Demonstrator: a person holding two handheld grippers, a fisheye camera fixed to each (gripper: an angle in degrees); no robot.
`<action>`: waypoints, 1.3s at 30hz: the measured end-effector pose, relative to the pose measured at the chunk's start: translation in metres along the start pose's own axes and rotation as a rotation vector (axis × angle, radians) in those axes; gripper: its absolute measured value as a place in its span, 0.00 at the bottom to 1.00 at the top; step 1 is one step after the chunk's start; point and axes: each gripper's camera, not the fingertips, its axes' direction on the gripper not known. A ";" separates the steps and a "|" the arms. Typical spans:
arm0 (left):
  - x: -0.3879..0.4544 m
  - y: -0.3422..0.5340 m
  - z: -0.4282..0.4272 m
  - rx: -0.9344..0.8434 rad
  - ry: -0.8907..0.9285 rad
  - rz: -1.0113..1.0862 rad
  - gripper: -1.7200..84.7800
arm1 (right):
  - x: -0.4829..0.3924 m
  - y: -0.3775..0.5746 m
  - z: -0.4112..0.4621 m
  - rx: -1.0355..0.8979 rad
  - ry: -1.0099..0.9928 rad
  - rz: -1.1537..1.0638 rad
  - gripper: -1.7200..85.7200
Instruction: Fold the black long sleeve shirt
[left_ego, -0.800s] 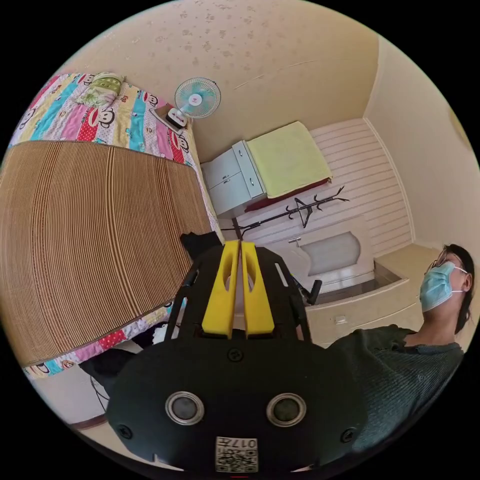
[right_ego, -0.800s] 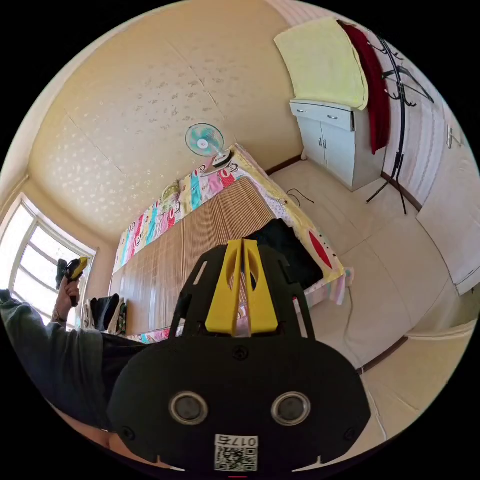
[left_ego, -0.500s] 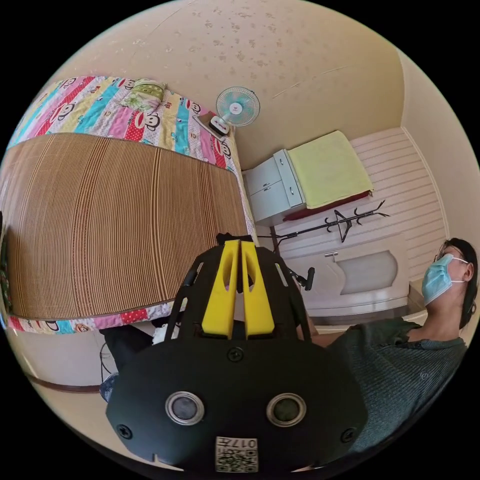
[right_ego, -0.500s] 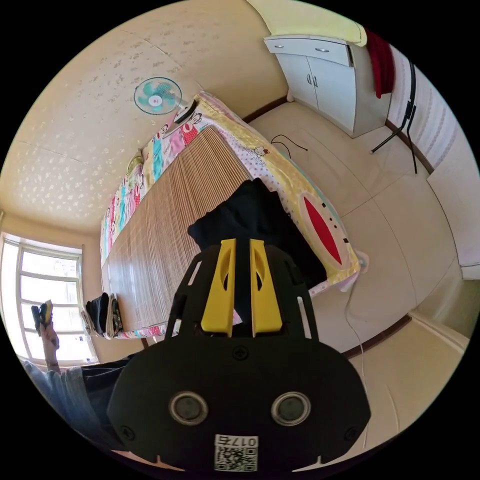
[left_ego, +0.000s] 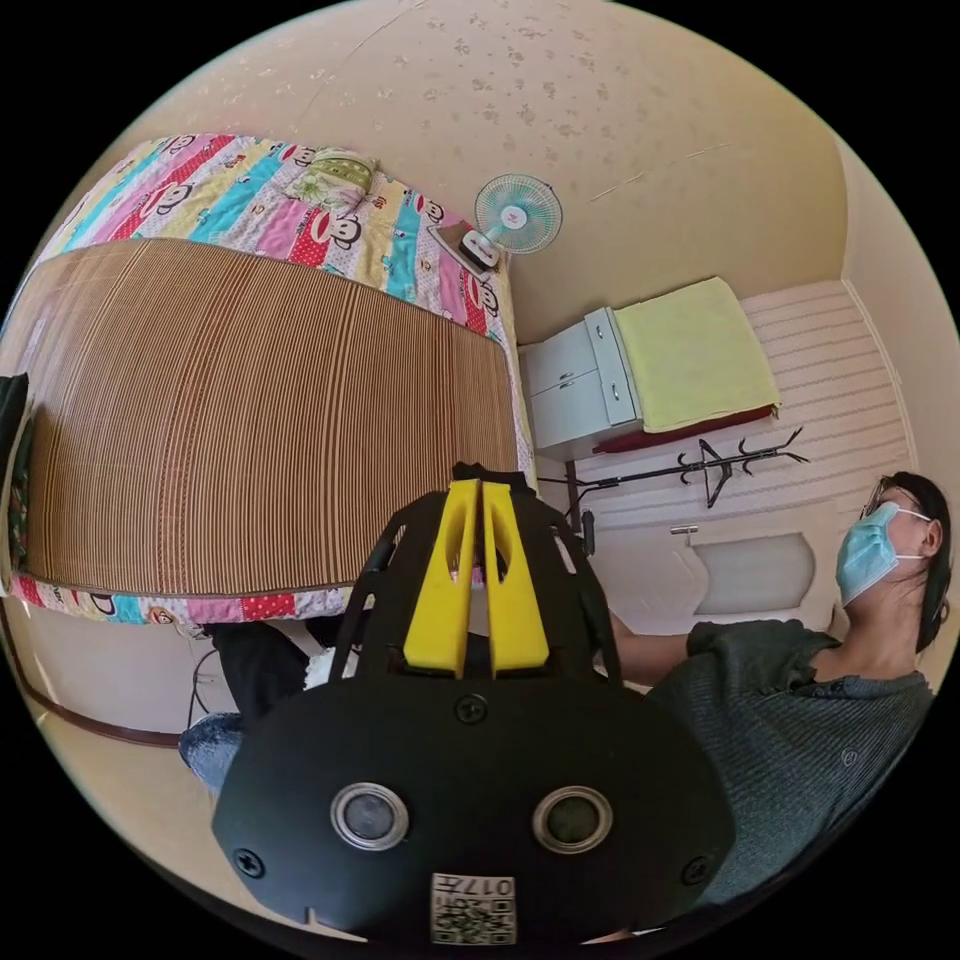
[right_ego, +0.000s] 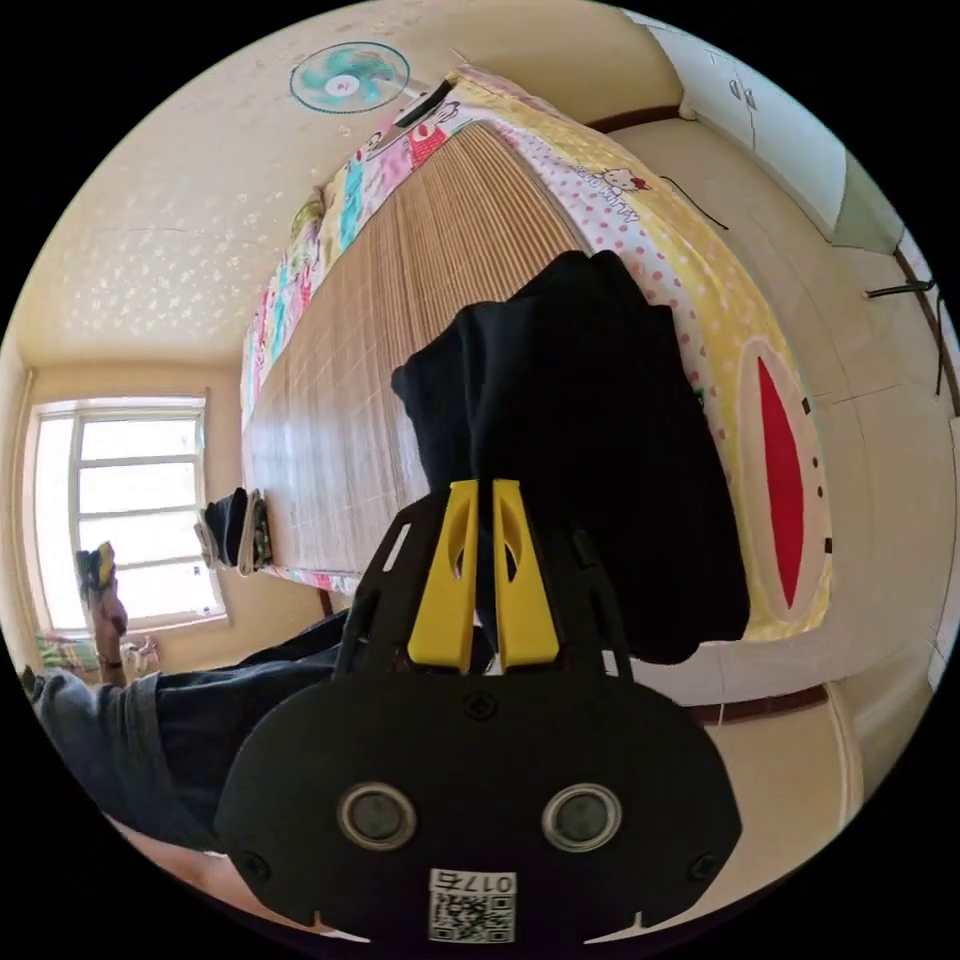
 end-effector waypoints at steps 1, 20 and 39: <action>-0.001 -0.003 0.004 -0.006 0.009 -0.003 0.03 | -0.008 0.011 -0.002 -0.016 -0.085 -0.069 0.06; -0.045 -0.132 0.292 -0.509 0.270 -0.295 0.24 | -0.098 0.069 -0.001 -0.179 -0.654 -0.497 0.05; -0.092 -0.178 0.422 -0.713 -0.137 -0.393 0.28 | -0.165 0.073 0.038 -0.303 -0.541 -0.638 0.04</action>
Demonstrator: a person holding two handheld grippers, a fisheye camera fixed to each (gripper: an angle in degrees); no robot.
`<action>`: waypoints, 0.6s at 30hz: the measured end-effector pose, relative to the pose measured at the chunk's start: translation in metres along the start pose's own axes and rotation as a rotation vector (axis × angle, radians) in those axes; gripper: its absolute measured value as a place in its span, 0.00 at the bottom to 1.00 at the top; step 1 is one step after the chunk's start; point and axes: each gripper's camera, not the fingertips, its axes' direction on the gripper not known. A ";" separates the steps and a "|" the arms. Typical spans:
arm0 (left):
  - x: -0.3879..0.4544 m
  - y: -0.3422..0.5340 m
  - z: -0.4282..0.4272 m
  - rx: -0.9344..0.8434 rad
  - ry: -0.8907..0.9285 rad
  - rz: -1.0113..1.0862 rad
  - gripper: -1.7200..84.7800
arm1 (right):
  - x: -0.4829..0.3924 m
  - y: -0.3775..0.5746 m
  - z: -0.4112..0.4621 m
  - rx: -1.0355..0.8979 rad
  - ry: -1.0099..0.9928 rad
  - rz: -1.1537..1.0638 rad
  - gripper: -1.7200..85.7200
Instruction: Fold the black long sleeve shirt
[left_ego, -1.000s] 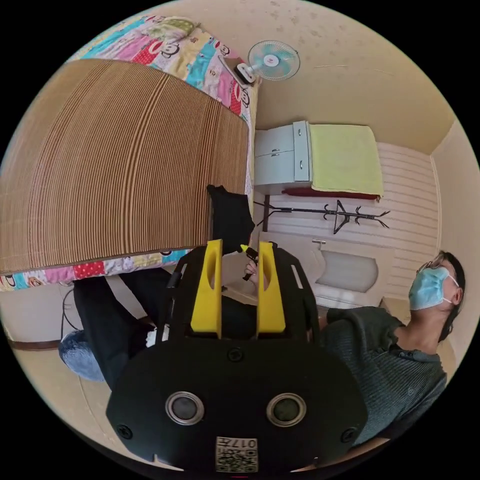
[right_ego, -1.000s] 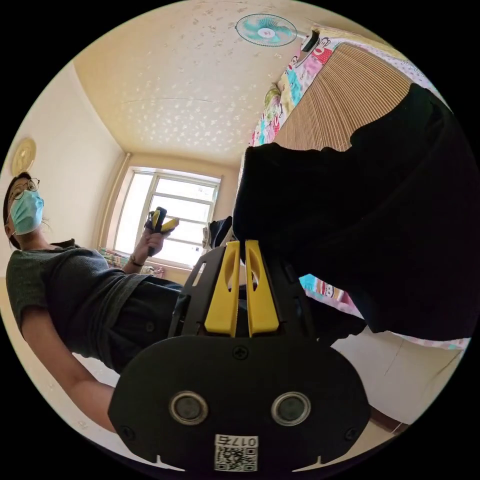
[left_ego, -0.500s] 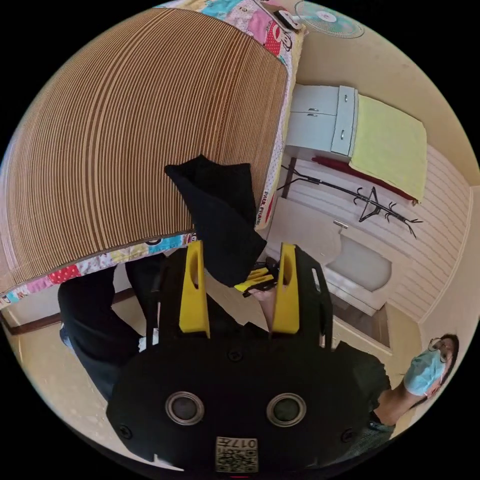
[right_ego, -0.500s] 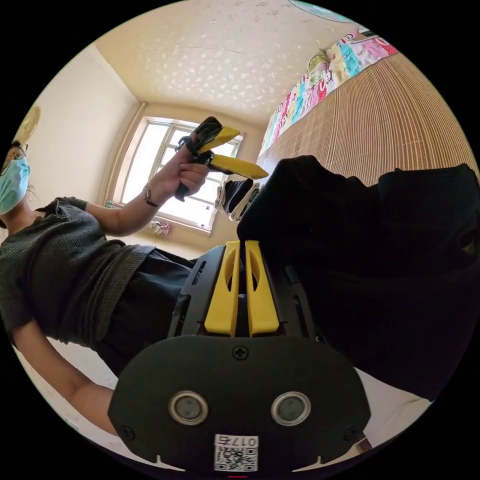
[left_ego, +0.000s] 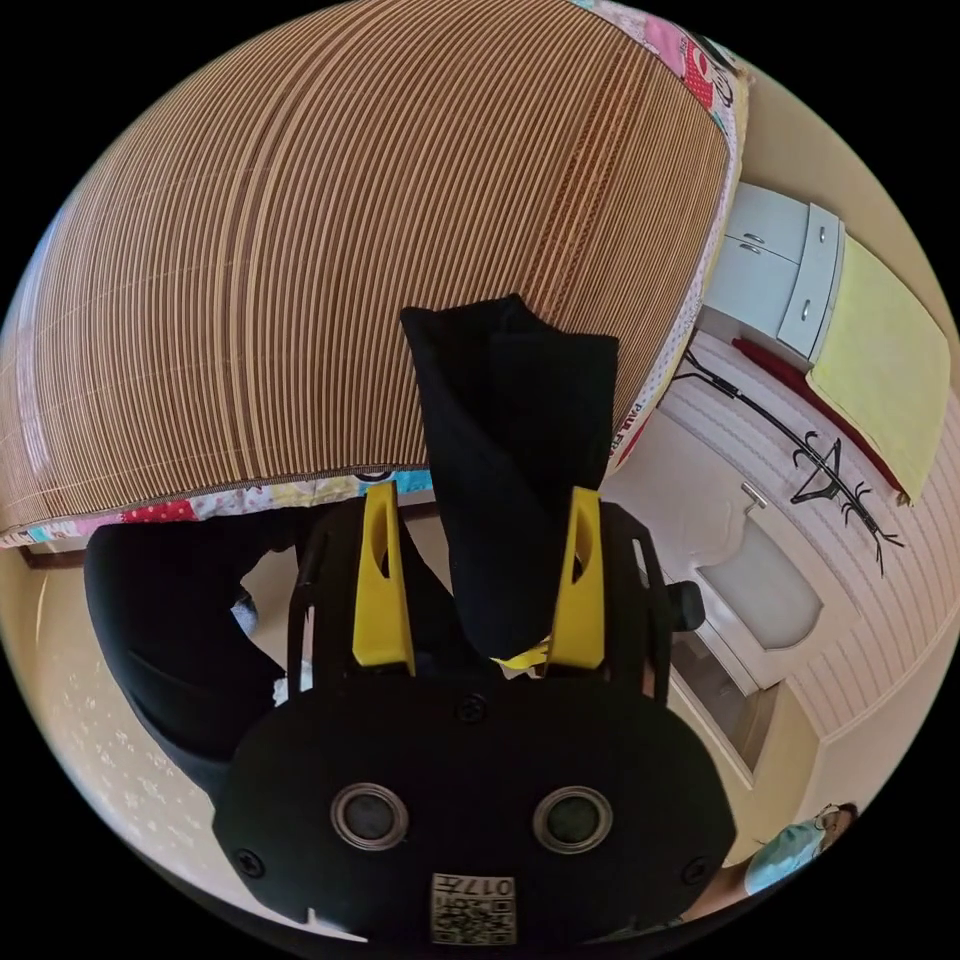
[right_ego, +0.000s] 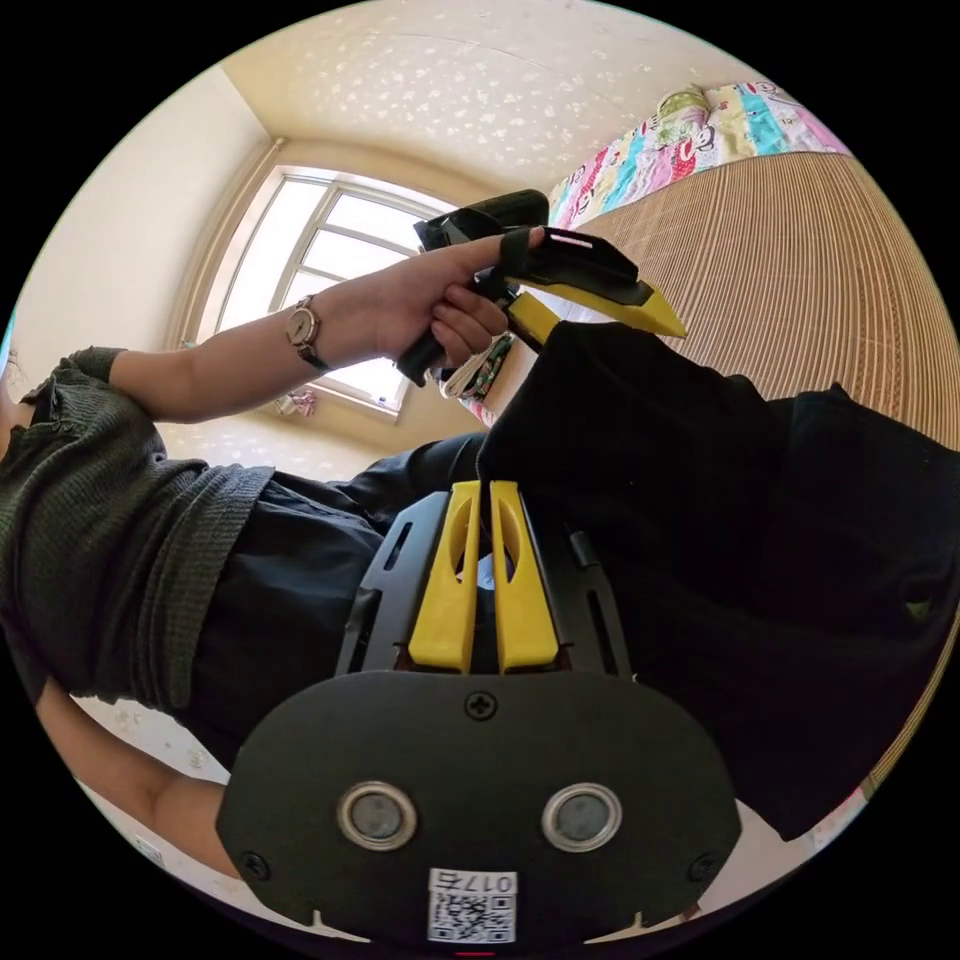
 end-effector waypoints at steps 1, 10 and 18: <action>-0.001 -0.001 0.002 0.001 -0.005 0.000 0.27 | -0.003 -0.002 0.003 0.002 -0.003 -0.009 0.04; -0.028 0.018 0.012 0.044 -0.002 0.068 0.08 | -0.031 -0.027 0.033 -0.016 -0.038 -0.077 0.04; 0.027 0.126 -0.053 0.135 0.319 0.844 0.07 | -0.109 -0.062 0.011 0.224 -0.191 -0.344 0.05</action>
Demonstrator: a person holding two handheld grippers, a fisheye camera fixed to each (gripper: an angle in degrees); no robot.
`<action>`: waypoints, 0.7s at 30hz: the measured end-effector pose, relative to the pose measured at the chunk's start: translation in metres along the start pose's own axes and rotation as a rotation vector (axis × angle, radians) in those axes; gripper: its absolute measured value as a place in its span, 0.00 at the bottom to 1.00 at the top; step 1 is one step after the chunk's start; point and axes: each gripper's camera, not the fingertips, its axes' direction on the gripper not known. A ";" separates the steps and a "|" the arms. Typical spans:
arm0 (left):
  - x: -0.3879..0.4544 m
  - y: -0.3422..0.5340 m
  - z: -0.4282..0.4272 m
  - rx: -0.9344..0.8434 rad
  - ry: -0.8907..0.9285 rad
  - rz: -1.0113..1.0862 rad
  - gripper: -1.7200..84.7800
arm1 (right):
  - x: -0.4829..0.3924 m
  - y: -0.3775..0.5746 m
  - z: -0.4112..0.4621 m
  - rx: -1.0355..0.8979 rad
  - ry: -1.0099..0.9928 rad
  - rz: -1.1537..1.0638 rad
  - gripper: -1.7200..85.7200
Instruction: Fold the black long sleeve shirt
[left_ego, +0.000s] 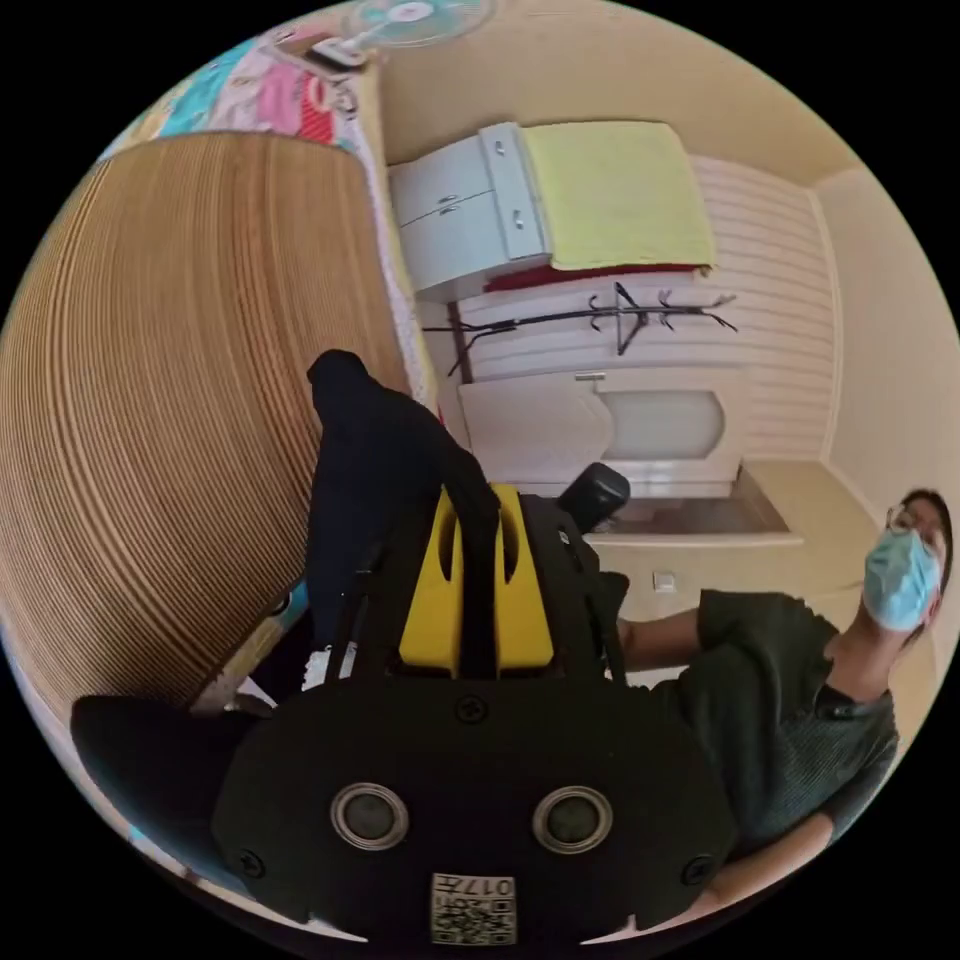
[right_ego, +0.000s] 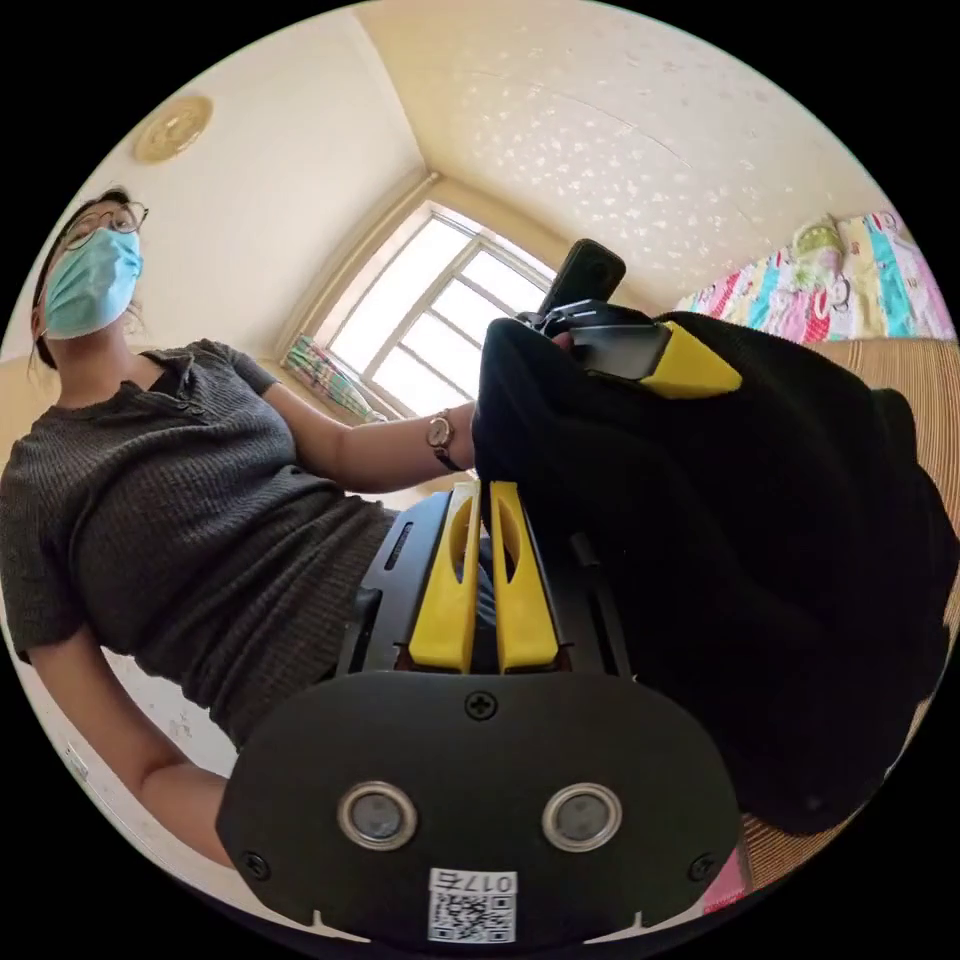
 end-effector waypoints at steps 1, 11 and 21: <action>0.014 0.001 -0.006 -0.004 0.008 0.068 0.07 | -0.015 -0.014 0.006 0.012 -0.001 -0.062 0.05; 0.198 0.074 -0.148 0.203 0.238 0.874 0.06 | -0.125 -0.050 0.023 0.012 0.393 -0.228 0.08; 0.308 0.154 -0.174 0.373 0.253 1.095 0.07 | -0.139 -0.020 -0.009 0.357 0.684 -0.043 0.19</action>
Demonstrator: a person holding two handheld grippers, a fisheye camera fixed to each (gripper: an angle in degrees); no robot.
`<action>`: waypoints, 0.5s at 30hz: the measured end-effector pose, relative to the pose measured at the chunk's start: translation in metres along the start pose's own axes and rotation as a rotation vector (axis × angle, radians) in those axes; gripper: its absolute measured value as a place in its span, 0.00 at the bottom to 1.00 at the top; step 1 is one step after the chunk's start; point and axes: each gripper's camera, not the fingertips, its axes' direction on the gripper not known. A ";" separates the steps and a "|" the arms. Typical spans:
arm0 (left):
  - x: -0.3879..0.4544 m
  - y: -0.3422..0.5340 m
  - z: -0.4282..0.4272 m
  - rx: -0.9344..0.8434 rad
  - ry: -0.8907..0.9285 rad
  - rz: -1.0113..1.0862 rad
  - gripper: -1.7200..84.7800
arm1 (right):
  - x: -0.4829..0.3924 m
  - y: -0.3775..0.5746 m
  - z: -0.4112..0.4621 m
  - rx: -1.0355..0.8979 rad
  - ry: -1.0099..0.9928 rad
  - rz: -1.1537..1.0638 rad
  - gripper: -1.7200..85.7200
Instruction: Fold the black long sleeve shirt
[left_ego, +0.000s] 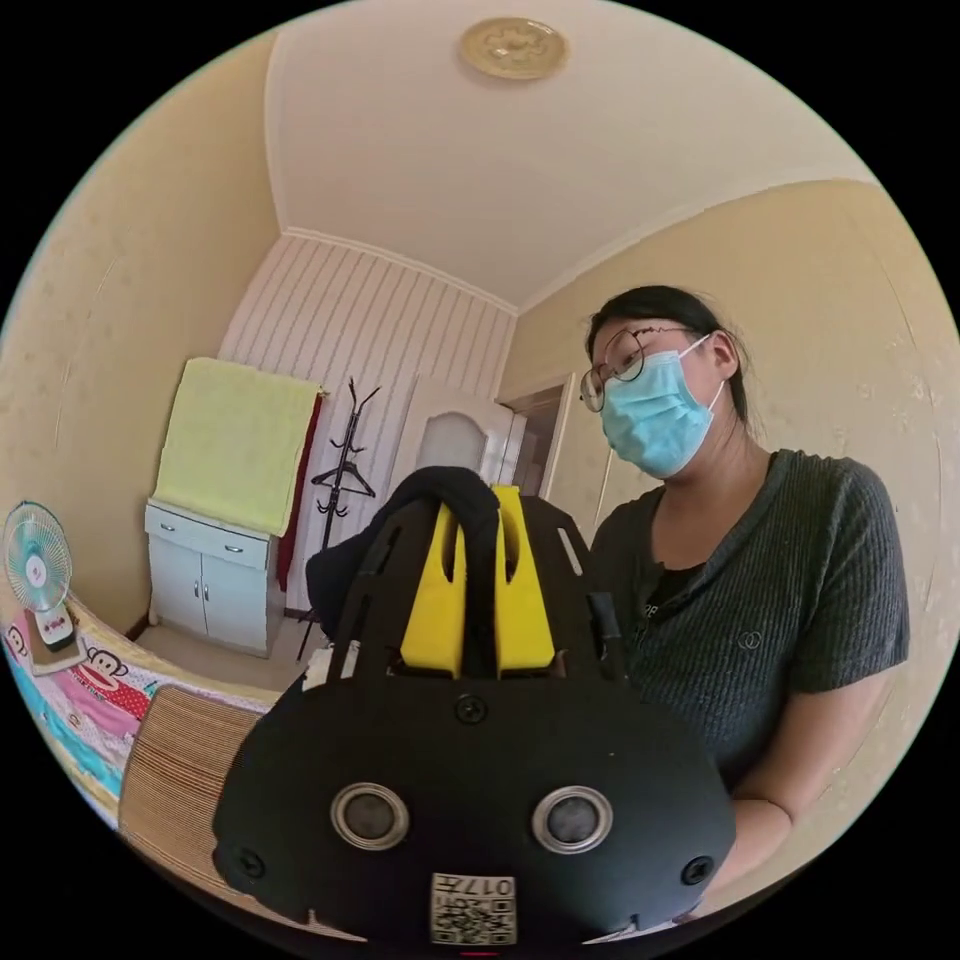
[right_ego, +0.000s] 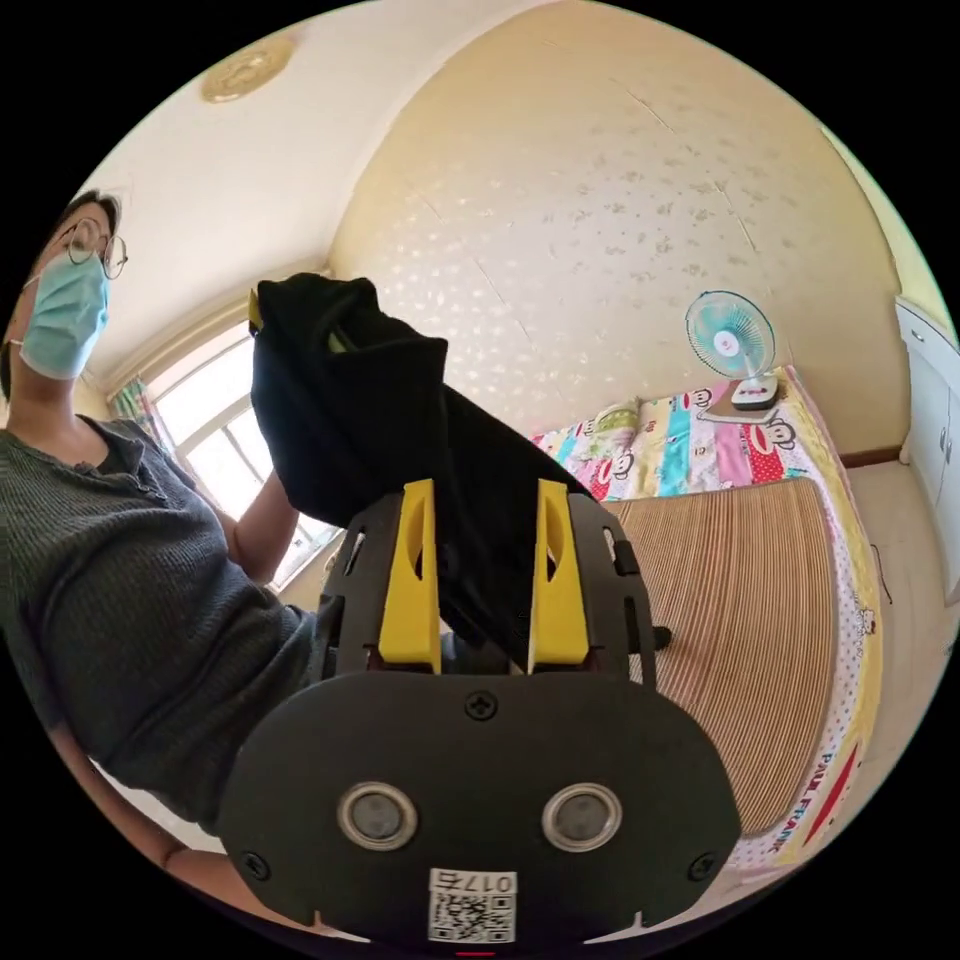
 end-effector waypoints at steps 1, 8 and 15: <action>0.003 -0.001 0.001 0.021 0.004 -0.009 0.07 | -0.001 0.002 0.011 -0.030 -0.075 -0.011 0.21; 0.036 -0.001 0.015 0.168 -0.060 -0.143 0.07 | -0.035 0.031 0.101 -0.274 -0.810 -0.077 0.13; 0.090 -0.014 0.017 0.109 -0.250 -0.155 0.07 | -0.045 0.025 0.059 -0.202 -0.393 -0.101 0.05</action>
